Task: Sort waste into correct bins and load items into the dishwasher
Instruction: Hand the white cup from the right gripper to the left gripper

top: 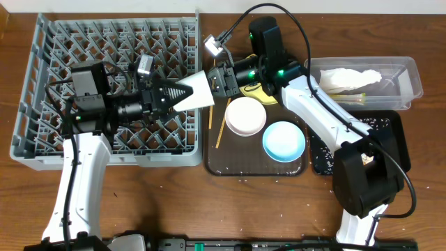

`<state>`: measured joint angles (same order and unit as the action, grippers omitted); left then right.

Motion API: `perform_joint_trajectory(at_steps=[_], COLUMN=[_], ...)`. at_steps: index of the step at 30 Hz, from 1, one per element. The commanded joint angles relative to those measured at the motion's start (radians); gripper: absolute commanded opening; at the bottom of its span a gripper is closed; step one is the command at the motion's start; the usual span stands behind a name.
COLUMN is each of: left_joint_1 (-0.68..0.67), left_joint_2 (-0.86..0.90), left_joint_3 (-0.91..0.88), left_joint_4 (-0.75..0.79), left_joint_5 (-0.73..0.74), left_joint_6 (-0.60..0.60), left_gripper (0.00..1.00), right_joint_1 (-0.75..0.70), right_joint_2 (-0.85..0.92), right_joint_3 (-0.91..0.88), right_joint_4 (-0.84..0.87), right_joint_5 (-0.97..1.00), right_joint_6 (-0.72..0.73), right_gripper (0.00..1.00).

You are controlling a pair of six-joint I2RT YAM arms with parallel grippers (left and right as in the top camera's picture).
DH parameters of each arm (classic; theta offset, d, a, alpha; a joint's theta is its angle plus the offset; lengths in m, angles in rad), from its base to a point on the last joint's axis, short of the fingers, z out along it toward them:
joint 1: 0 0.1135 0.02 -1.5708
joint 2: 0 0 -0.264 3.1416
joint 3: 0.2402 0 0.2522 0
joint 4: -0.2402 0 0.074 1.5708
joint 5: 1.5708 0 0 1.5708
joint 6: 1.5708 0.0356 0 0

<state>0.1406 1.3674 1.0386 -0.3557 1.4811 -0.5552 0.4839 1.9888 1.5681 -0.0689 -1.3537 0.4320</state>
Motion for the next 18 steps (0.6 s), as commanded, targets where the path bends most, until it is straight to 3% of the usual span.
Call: perform_joint_trajectory(at_steps=[1,9,13,18], left_joint_1=[0.02,0.02,0.02,0.021], left_joint_2=[-0.003,-0.003,-0.003,-0.003], left_joint_3=[0.011,0.011,0.011,0.011], left_joint_4=[0.006,0.006,0.006,0.006], left_joint_5=[-0.001,0.0,0.002,0.003], left_joint_6=[-0.001,-0.001,-0.005,-0.008], left_gripper=[0.72,0.42,0.34,0.3], right_joint_1=[0.017,0.02,0.021,0.006], right_joint_2=[0.005,0.005,0.005,0.005], right_joint_3=[-0.002,-0.002,-0.002,-0.002], right_joint_4=[-0.003,-0.003,-0.002,0.006], right_joint_5=[-0.013,-0.013,-0.012,-0.012], right_joint_6=[-0.021,-0.021,-0.021,-0.022], right_gripper=[0.01,0.04,0.4,0.62])
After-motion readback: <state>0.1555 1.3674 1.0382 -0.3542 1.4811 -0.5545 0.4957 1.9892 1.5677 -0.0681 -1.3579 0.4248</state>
